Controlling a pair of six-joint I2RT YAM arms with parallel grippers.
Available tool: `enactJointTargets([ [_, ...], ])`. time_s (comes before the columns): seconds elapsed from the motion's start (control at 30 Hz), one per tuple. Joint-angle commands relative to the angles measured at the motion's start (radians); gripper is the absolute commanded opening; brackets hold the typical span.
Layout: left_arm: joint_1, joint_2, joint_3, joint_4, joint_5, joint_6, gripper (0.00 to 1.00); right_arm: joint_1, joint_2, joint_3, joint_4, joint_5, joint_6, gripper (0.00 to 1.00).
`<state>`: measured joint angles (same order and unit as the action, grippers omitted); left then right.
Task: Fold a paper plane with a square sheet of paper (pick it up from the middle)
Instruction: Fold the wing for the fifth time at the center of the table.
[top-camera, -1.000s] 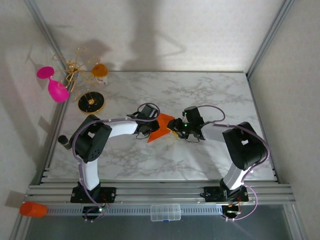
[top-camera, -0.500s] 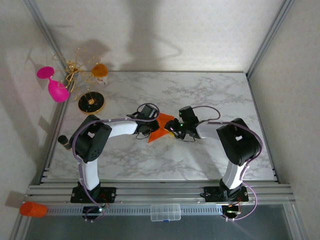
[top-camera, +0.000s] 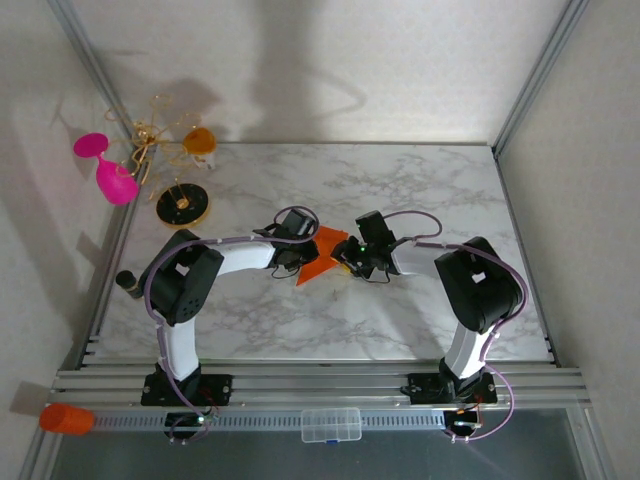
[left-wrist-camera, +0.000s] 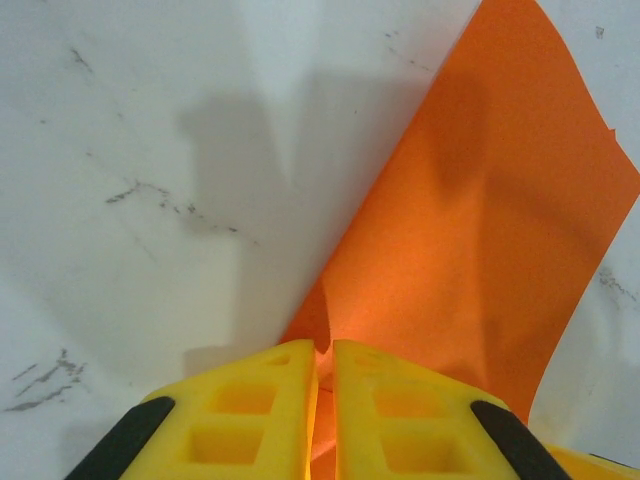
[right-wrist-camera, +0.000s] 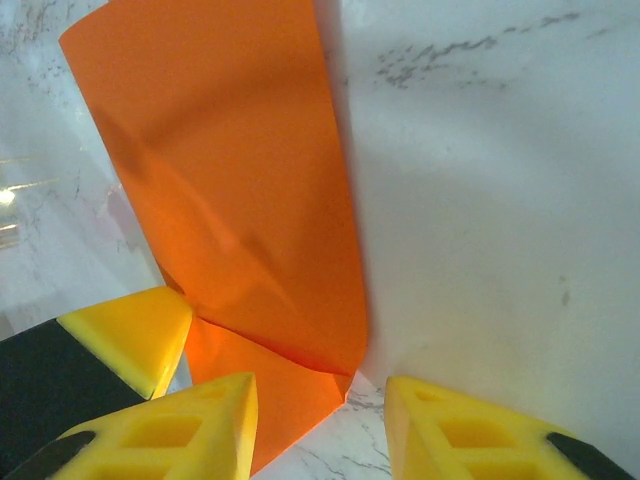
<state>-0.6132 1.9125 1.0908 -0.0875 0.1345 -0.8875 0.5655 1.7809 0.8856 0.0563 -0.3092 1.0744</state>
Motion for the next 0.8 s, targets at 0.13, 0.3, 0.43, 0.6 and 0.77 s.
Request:
enactJointTargets([
  [0.13,0.013,0.025,-0.029,-0.068,-0.038,-0.008,0.15,0.007,0.027,0.016,0.013,-0.043,0.022,0.38],
  [0.3,0.013,0.025,-0.028,-0.071,-0.039,-0.007,0.15,0.008,0.033,0.021,0.025,-0.059,0.016,0.36],
  [0.43,0.013,0.025,-0.028,-0.072,-0.039,-0.007,0.15,0.007,0.024,0.012,0.066,-0.084,0.008,0.34],
  [0.6,0.015,0.023,-0.029,-0.073,-0.041,-0.005,0.15,0.007,0.014,0.007,0.085,-0.095,0.002,0.31],
  [0.77,0.018,0.023,-0.032,-0.074,-0.044,-0.005,0.15,0.007,0.007,-0.003,0.077,-0.092,0.005,0.29],
])
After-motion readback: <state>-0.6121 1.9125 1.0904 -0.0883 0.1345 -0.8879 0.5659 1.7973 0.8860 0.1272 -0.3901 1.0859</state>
